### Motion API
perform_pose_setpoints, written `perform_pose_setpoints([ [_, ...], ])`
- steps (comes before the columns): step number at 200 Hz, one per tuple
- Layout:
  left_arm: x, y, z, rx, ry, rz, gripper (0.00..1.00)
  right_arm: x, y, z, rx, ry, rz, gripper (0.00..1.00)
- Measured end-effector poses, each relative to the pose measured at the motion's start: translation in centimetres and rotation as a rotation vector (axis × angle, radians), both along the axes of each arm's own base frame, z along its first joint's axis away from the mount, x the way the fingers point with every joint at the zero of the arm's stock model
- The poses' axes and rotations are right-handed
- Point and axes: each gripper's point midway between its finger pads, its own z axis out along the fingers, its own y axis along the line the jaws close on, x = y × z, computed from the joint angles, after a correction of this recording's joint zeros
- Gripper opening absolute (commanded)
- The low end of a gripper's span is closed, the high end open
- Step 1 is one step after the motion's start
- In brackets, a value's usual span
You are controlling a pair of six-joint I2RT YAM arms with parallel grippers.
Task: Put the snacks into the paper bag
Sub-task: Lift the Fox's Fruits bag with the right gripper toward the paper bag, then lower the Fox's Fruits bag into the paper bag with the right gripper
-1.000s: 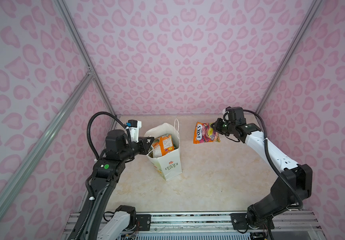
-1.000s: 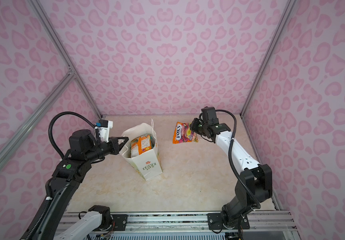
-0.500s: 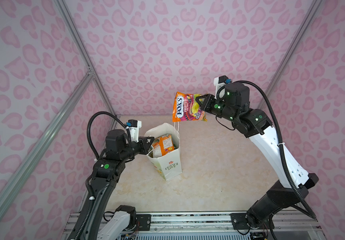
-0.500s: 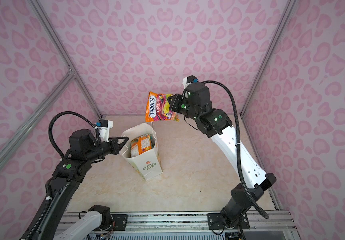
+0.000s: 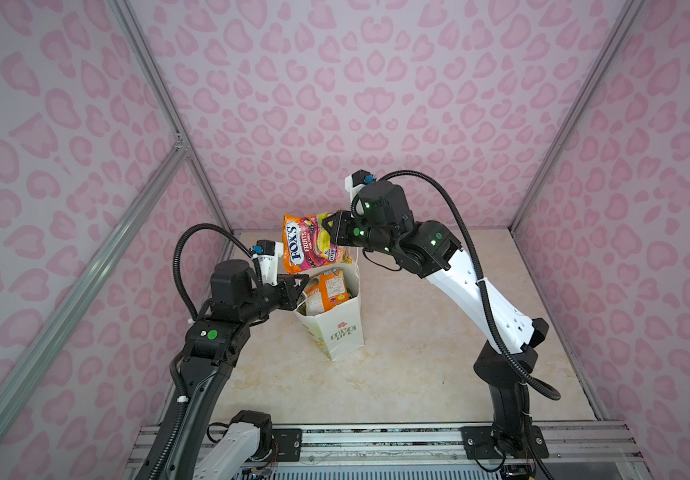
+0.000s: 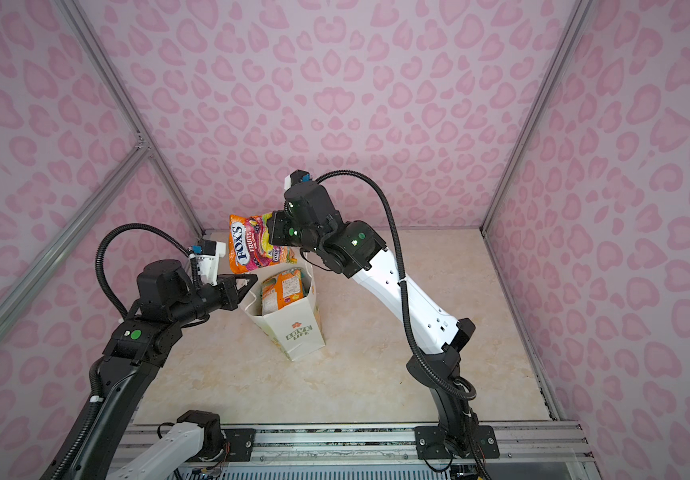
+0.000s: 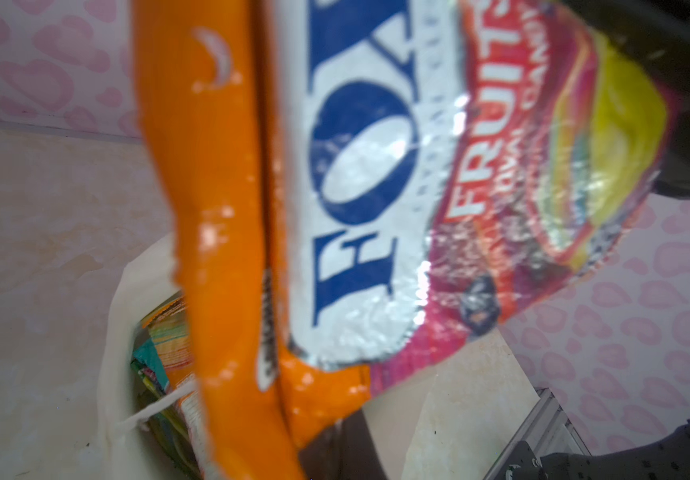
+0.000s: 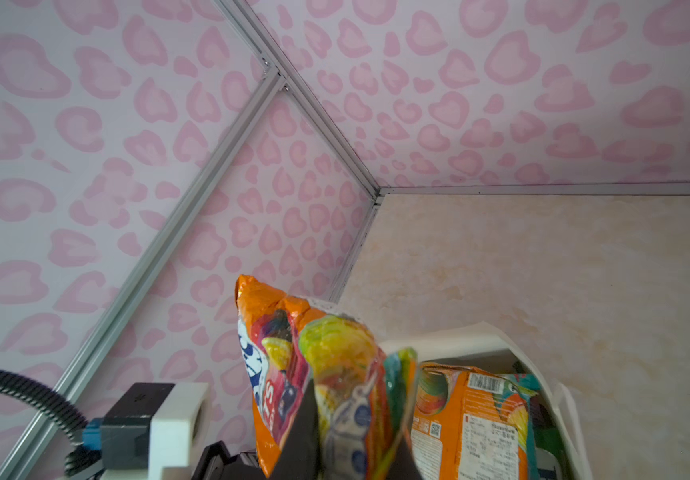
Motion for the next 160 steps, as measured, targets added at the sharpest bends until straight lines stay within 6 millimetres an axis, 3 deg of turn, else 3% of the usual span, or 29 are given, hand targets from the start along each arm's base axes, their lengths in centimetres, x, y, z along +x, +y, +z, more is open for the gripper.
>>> perform_pose_setpoints([
  [37, -0.1, -0.1, 0.1, 0.0, -0.002, -0.002, 0.03, 0.2, 0.0, -3.1, -0.128, 0.001, -0.06, 0.0],
  [81, -0.3, 0.0, 0.3, 0.0, -0.01, 0.002, 0.03, 1.7, -1.8, -7.4, -0.256, 0.045, -0.127, 0.0],
  [133, -0.3, 0.2, 0.4, 0.003, -0.017, 0.011, 0.03, 2.1, -2.8, -7.5, -0.274, 0.036, -0.152, 0.0],
  [160, -0.3, 0.3, 0.5, 0.003, -0.02, 0.013, 0.03, 1.7, -3.5, -5.5, -0.241, 0.008, -0.159, 0.0],
])
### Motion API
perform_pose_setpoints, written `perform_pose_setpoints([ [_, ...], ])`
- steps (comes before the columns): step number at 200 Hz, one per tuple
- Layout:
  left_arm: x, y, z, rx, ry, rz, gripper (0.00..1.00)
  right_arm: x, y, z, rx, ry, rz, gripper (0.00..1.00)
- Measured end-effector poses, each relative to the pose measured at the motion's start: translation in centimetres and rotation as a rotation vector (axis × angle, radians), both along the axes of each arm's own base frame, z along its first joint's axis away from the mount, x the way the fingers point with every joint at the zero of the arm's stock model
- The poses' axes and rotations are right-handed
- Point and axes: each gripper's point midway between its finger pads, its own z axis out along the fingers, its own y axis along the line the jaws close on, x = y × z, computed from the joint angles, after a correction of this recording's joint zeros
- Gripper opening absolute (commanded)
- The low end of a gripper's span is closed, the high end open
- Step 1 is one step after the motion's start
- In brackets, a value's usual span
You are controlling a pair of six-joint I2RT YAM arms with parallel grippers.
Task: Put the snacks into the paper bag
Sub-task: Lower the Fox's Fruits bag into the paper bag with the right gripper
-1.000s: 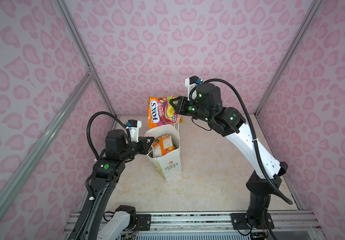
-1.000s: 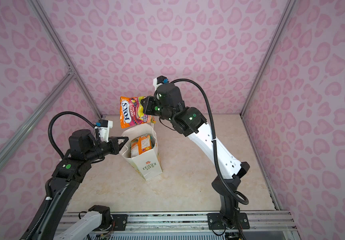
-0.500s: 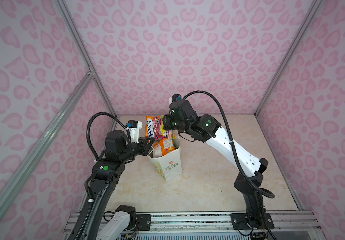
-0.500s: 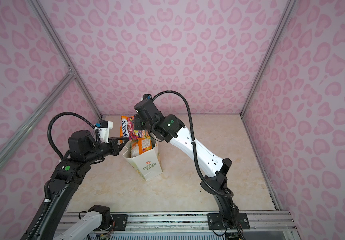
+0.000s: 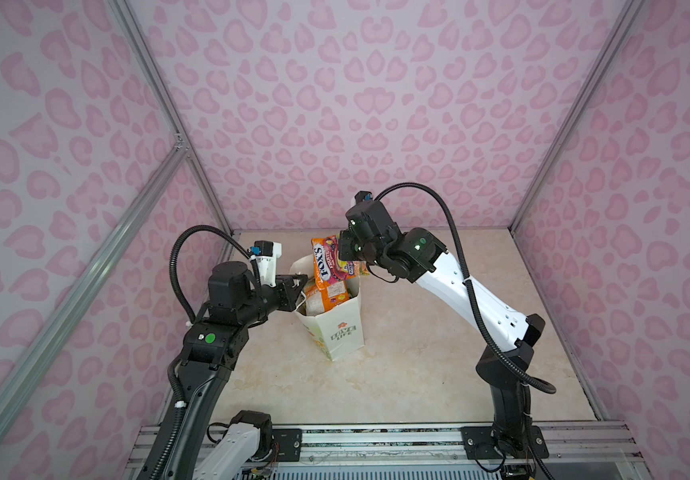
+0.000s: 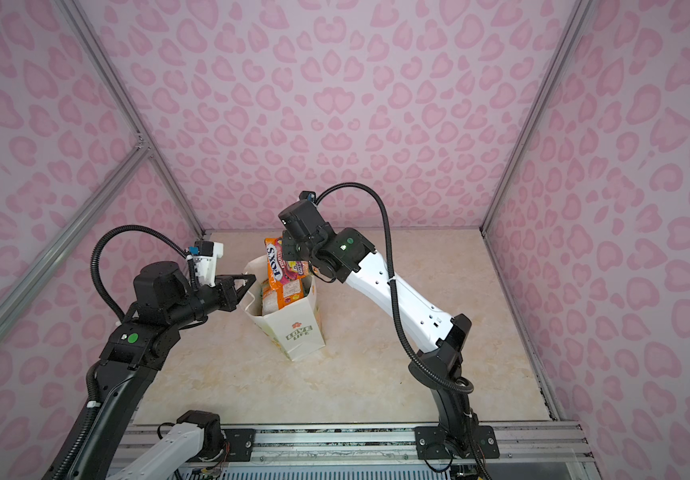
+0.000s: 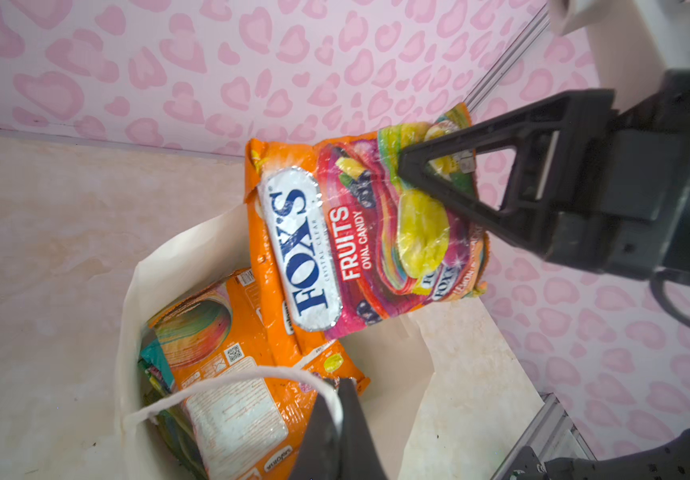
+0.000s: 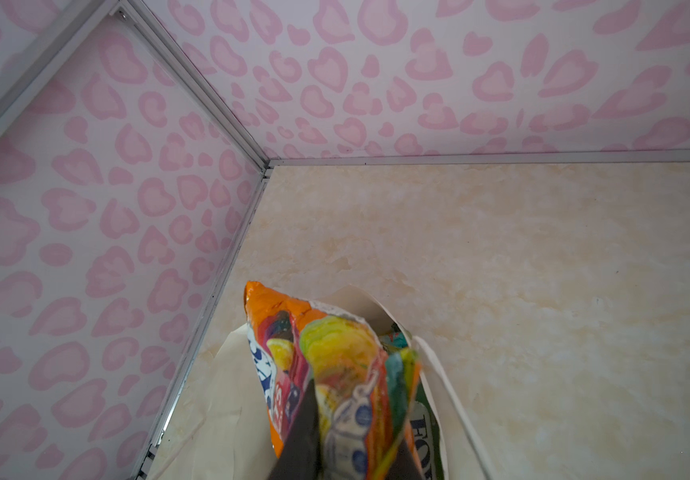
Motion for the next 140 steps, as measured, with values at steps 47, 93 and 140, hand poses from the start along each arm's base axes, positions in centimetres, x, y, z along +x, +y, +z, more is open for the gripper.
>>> perform_pose_setpoints([
  [47, 0.0, 0.1, 0.1, 0.001, -0.004, 0.004, 0.03, 0.0, 1.0, 0.1, -0.029, -0.033, -0.001, 0.0],
  [93, 0.0, 0.1, 0.1, 0.001, -0.004, 0.004, 0.03, 0.3, 2.2, -0.1, -0.085, -0.08, -0.019, 0.0],
  [140, 0.0, 0.1, 0.1, 0.001, -0.004, 0.005, 0.03, 0.7, 4.0, -3.3, -0.12, -0.04, -0.002, 0.0],
])
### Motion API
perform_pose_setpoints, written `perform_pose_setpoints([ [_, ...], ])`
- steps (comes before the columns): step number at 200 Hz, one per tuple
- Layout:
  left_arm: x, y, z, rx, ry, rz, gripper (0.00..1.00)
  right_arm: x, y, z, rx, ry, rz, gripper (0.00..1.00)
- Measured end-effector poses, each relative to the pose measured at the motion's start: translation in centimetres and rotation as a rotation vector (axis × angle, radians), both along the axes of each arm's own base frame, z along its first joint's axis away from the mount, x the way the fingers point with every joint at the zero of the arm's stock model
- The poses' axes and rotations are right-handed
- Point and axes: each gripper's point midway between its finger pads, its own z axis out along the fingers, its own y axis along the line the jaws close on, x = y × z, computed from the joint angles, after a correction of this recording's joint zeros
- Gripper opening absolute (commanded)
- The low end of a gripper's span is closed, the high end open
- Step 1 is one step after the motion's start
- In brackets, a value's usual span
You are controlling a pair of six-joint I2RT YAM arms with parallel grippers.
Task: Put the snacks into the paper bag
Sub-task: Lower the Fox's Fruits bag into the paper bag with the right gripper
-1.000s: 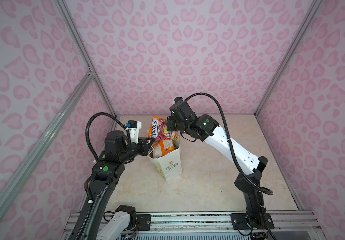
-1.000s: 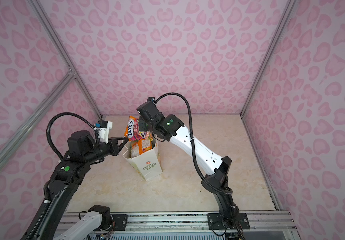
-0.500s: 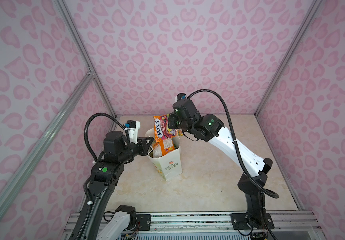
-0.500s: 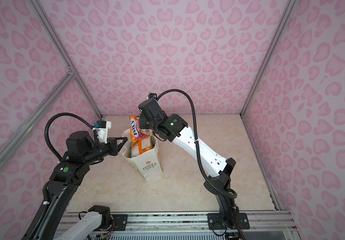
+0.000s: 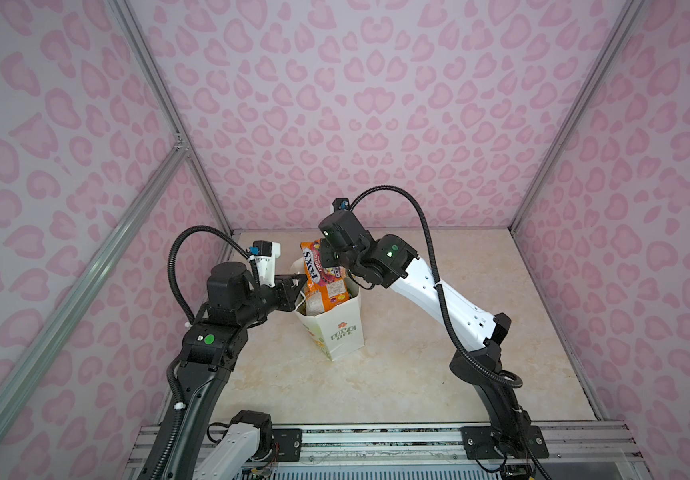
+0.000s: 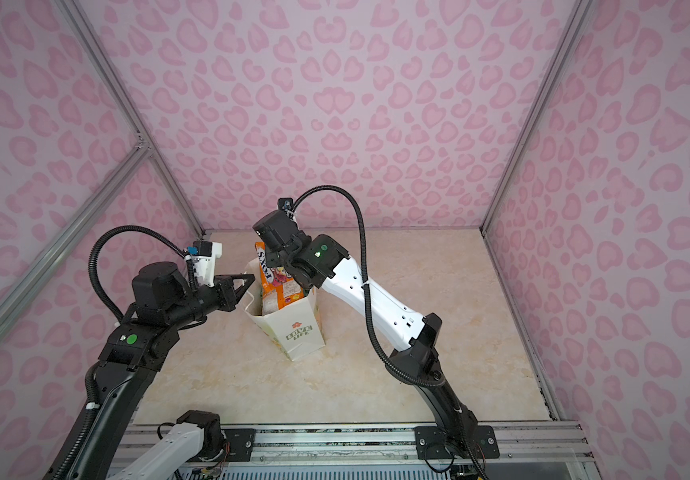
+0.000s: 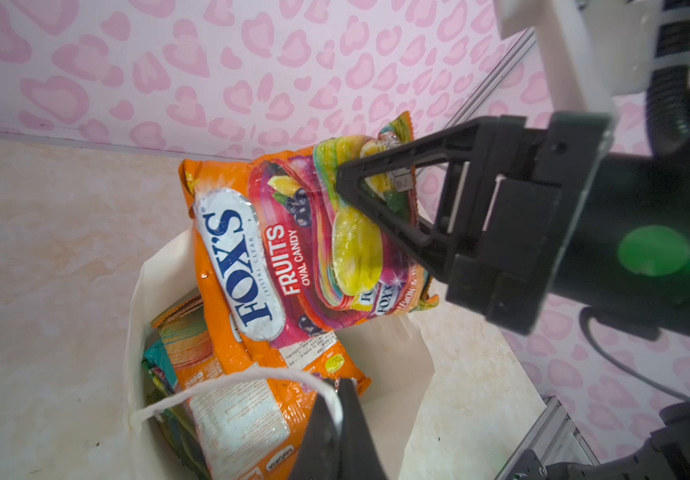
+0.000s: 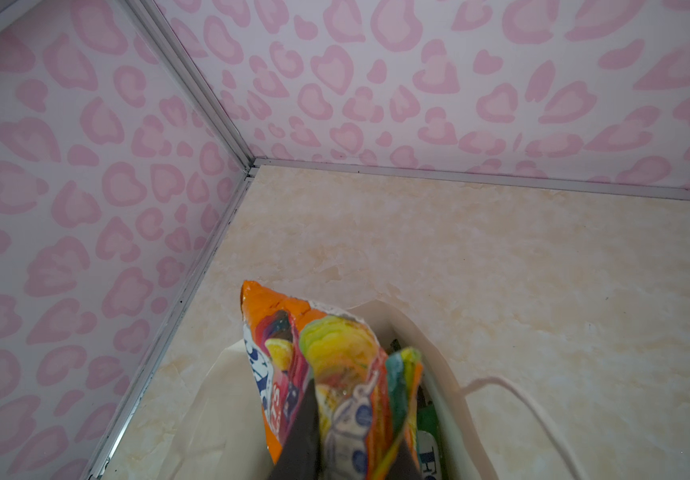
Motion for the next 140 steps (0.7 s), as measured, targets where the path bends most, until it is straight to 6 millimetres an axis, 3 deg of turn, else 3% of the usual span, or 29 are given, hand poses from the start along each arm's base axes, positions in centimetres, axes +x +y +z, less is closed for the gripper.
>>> perform_pose_setpoints([
  [74, 0.0, 0.0, 0.1, 0.003, -0.005, 0.0, 0.03, 0.5, 1.5, -3.1, 0.027, 0.069, 0.01, 0.03],
  [105, 0.0, 0.1, 0.1, 0.004, -0.006, 0.003, 0.03, -0.7, 0.6, -5.0, 0.001, 0.13, 0.013, 0.04],
  [140, 0.0, 0.1, 0.1, 0.004, -0.006, 0.003, 0.03, -2.1, -1.3, -4.3, 0.011, 0.142, 0.009, 0.04],
])
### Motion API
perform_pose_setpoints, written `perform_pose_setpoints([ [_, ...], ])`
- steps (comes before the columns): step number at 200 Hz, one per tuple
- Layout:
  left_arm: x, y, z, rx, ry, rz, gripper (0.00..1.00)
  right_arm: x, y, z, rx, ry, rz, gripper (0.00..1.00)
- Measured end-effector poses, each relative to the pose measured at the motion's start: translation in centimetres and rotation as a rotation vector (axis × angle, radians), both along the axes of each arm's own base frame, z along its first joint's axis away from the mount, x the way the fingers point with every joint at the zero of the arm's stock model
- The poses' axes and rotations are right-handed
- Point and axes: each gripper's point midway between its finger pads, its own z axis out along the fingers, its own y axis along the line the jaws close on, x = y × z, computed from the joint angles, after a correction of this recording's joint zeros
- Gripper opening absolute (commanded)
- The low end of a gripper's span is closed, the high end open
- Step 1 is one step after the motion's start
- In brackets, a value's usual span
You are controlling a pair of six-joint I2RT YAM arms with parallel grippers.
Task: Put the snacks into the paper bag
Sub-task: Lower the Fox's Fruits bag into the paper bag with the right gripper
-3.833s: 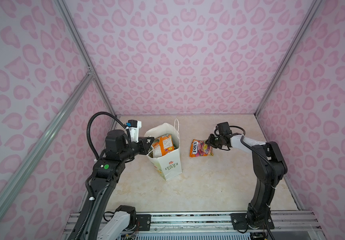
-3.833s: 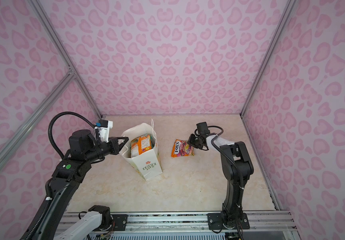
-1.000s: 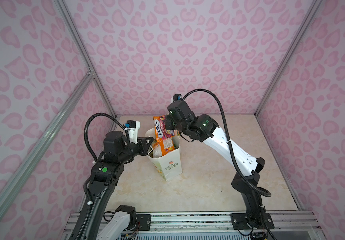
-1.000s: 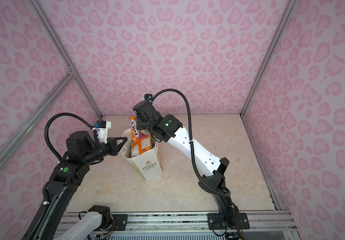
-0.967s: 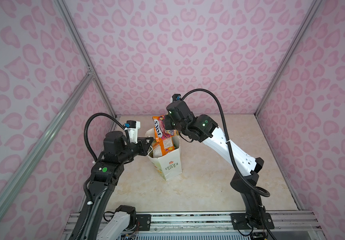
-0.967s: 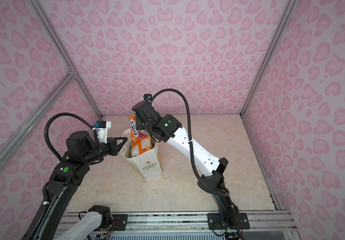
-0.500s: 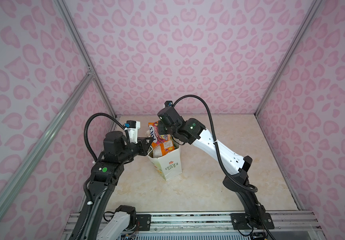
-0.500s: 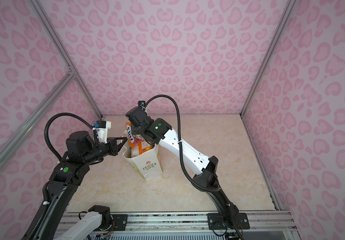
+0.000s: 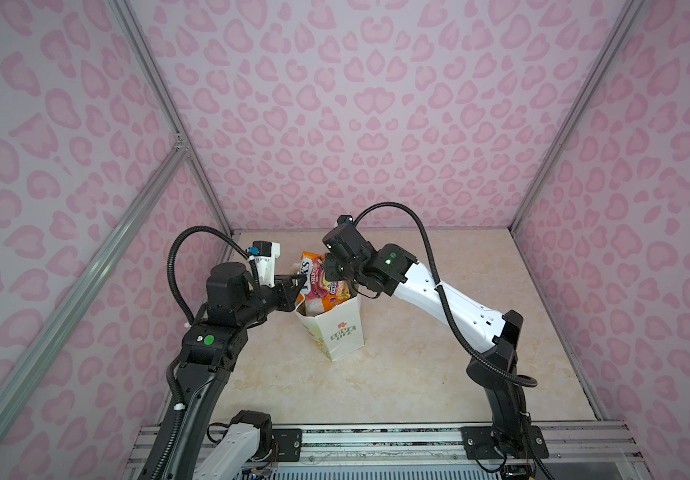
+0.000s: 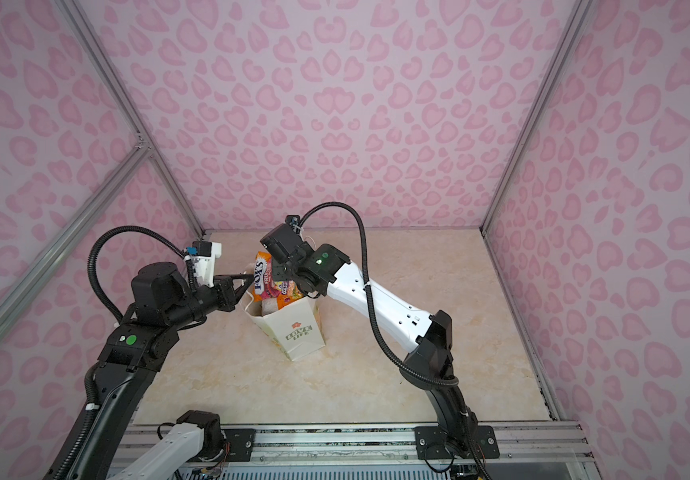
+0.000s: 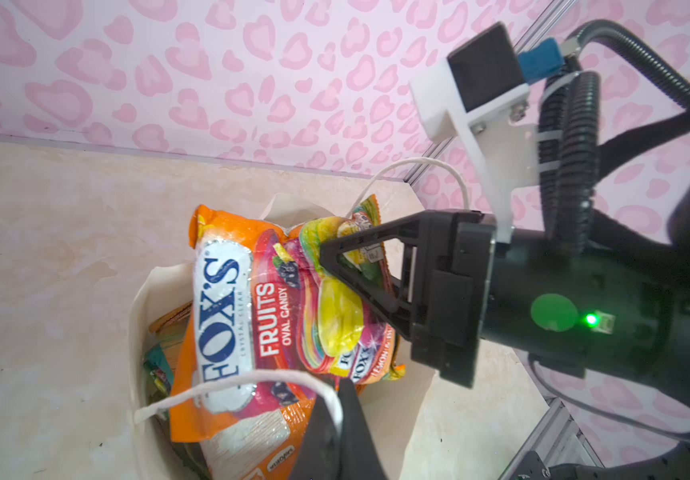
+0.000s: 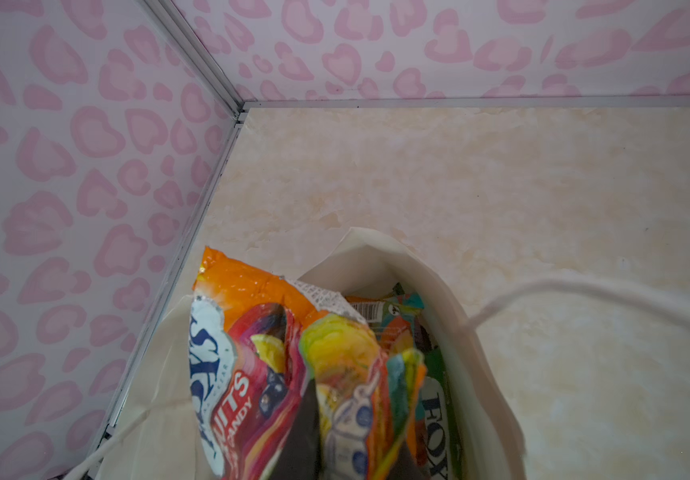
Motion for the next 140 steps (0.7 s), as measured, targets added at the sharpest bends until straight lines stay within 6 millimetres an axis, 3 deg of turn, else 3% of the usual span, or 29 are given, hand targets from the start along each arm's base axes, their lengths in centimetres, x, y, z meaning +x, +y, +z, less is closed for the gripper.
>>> perform_pose_setpoints([
  [29, 0.0, 0.0, 0.0, 0.001, -0.001, 0.0, 0.03, -0.4, -0.3, -0.5, -0.006, 0.019, 0.004, 0.05],
  [79, 0.1, 0.2, 0.0, 0.005, -0.002, 0.008, 0.03, -0.6, 1.1, -0.3, 0.005, 0.038, 0.046, 0.06],
  [140, 0.2, 0.3, -0.1, 0.006, -0.001, 0.014, 0.03, -3.0, -1.3, 0.4, -0.02, 0.066, 0.071, 0.08],
])
